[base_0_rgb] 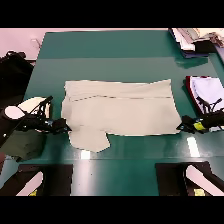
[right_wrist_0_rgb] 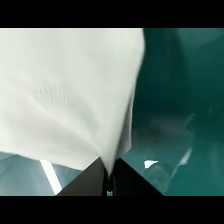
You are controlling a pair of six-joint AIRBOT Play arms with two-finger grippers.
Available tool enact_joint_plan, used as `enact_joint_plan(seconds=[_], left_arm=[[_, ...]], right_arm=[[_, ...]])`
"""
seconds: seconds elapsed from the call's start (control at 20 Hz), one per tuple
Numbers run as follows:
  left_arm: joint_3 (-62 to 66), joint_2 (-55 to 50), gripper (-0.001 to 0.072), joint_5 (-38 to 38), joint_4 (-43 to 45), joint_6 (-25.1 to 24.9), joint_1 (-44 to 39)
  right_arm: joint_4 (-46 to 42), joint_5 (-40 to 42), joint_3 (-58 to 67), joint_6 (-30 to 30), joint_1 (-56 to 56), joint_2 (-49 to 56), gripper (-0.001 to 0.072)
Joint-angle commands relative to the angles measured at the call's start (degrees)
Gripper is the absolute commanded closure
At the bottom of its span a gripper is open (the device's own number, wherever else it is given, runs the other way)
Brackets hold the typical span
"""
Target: Fold the shirts.
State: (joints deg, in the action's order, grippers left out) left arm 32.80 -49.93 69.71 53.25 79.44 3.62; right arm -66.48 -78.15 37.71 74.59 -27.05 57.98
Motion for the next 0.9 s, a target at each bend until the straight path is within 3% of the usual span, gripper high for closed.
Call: enact_joint_plan(seconds=[0.0, 0.3, 0.4, 0.55, 0.85], left_arm=[[0.5, 7.1, 0.068, 5.1, 3.6, 3.1, 0.1], [2.4, 15.8, 0.068, 17.9, 2.7, 6.1, 0.1], [5.5, 15.8, 0.068, 15.0, 2.9, 6.1, 0.1], [9.5, 13.4, 0.0681, 3.4, 3.7, 5.5, 0.1], [19.5, -8.4, 0.068, -5.9, 3.2, 0.3, 0.1]], right_arm=[[-5.6, -6.0, 3.2, -0.1, -0.3, -5.7, 0.0699], [-11.7, -11.7, 2.4, -0.1, -4.0, -18.6, 0.0699], [-11.2, -11.1, 3.5, 0.0, -3.1, -20.0, 0.07], [-11.2, -8.3, 7.2, 1.4, 1.9, -16.5, 0.07], [-11.1, -1.2, 20.5, 4.5, 11.6, 2.0, 0.0699]])
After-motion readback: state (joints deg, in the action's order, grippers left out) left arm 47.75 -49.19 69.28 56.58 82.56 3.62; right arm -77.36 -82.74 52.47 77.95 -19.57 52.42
